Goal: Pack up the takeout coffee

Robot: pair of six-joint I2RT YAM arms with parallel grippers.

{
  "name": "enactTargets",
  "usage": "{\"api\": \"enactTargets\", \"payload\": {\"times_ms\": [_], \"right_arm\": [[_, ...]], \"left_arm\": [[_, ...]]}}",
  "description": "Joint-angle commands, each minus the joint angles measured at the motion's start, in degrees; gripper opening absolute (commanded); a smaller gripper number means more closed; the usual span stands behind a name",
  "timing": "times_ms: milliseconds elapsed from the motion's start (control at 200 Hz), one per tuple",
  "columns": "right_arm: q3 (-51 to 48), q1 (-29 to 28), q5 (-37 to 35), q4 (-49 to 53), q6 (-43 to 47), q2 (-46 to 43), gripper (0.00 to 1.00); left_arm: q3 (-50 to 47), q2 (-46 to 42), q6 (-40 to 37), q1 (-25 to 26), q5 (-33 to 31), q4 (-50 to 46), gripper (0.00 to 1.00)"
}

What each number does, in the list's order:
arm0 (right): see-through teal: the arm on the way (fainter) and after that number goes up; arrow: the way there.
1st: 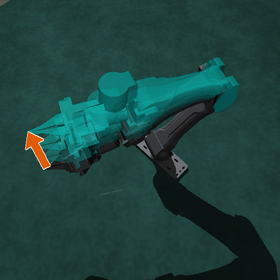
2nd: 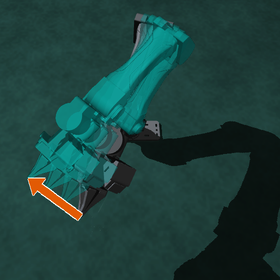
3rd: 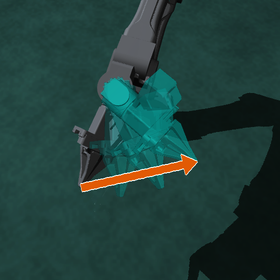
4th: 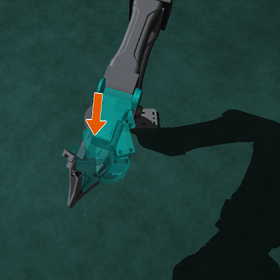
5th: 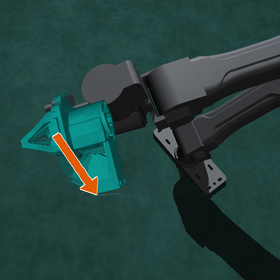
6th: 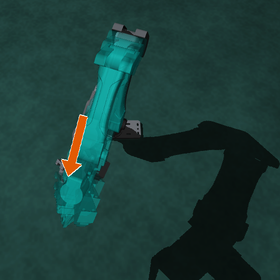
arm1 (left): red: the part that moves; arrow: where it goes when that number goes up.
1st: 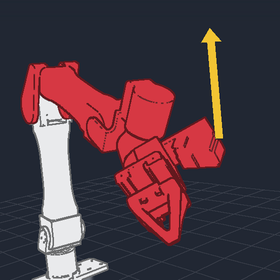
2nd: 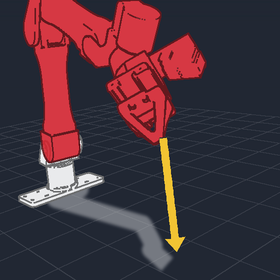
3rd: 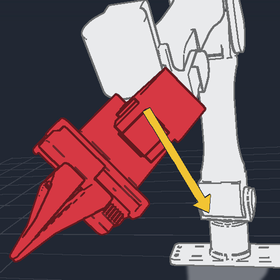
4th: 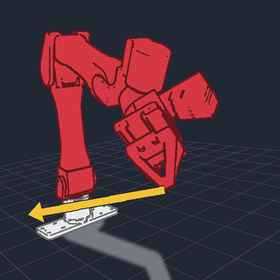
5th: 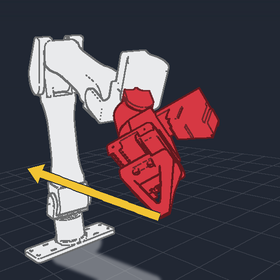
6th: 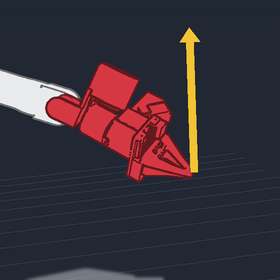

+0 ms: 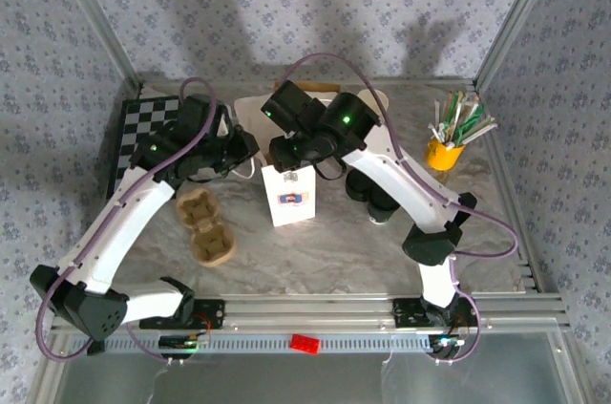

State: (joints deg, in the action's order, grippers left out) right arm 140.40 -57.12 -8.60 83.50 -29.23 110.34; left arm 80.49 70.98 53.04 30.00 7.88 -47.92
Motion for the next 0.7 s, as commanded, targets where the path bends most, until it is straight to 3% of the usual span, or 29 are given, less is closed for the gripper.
{"api": "enactTargets", "payload": {"times_ms": [0, 115, 395, 695], "right_arm": [[0.18, 0.25, 1.48, -0.34, 1.53, -2.62, 0.45], [0.11, 0.66, 1.99, -0.73, 1.88, -3.77, 0.46], [-2.35, 3.88, 4.24, 0.1, 3.08, -9.71, 0.48], [-22.8, 10.81, -4.05, 5.18, -2.45, -24.65, 0.58]], "left_arm": [[3.05, 0.2, -1.88, 0.23, -0.66, -2.09, 0.24], [4.17, 0.36, -3.65, 0.2, 0.31, -3.04, 0.33], [9.02, 1.09, -7.19, 0.81, 0.84, -6.17, 0.41], [11.93, 0.5, -8.66, 6.82, -9.11, -9.31, 0.46]]}}
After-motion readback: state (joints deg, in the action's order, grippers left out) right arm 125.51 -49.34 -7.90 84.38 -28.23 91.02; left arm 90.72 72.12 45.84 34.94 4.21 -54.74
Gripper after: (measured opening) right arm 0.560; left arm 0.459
